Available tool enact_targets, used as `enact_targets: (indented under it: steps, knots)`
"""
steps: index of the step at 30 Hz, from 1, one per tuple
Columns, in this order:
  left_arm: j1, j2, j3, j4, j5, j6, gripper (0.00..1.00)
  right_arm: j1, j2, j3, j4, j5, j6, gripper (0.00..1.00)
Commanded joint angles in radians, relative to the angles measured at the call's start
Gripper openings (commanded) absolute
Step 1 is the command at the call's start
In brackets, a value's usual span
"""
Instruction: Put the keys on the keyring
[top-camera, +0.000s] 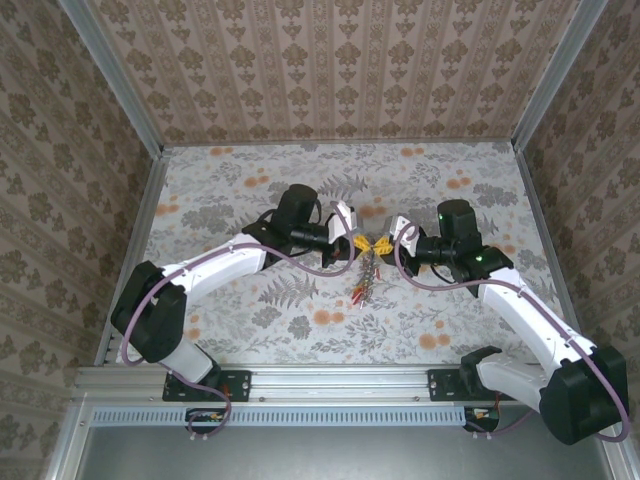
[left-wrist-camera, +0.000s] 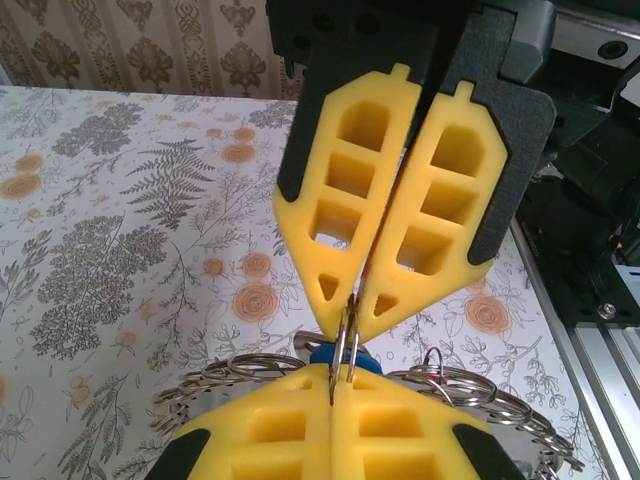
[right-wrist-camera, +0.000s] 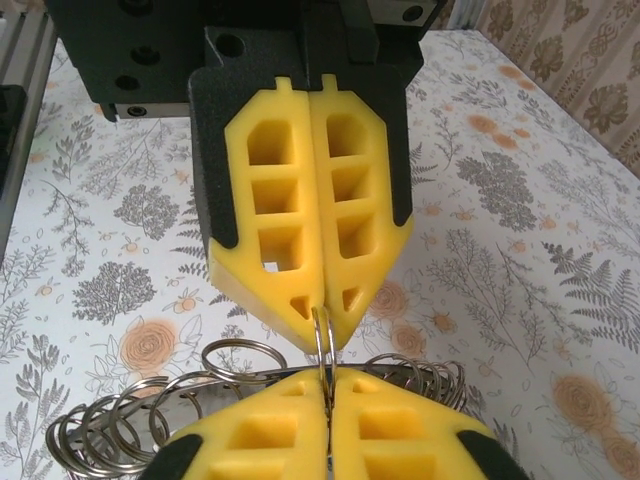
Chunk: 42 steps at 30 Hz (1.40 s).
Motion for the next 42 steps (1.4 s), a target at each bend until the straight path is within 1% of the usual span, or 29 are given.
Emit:
enact_targets:
  steps: [1,2,3,9,17,27,28,29,40,42]
  knots:
    - [-0.005,-0.018,0.020,0.029,0.034,-0.010,0.02,0.001,0.012,0.011,0.032,-0.070,0.016,0.05]
    - [-0.007,-0.014,0.032,0.000,0.032,0.008,0.09,0.001,0.016,0.020,0.019,-0.070,0.011,0.03]
    - [-0.010,-0.012,0.040,-0.026,0.025,0.021,0.12,0.001,0.019,0.028,0.005,-0.070,0.005,0.01]
    - [-0.019,-0.003,0.085,-0.137,-0.011,0.098,0.19,0.001,0.030,0.072,-0.077,-0.080,-0.050,0.00]
    - [-0.027,0.018,0.132,-0.196,-0.021,0.142,0.23,0.001,0.039,0.105,-0.127,-0.107,-0.088,0.00]
    - [-0.028,0.037,0.148,-0.207,0.024,0.149,0.25,0.001,0.040,0.105,-0.125,-0.123,-0.096,0.00]
    - [-0.029,0.040,0.150,-0.209,0.031,0.148,0.30,0.001,0.042,0.105,-0.125,-0.125,-0.096,0.00]
    - [-0.028,0.041,0.154,-0.213,0.037,0.149,0.31,0.001,0.043,0.105,-0.125,-0.126,-0.096,0.00]
    - [-0.026,0.026,0.148,-0.226,0.051,0.154,0.33,-0.005,0.056,0.097,-0.097,-0.034,-0.073,0.00]
    - [-0.023,0.022,0.145,-0.228,0.057,0.161,0.31,-0.006,0.056,0.097,-0.099,-0.036,-0.073,0.00]
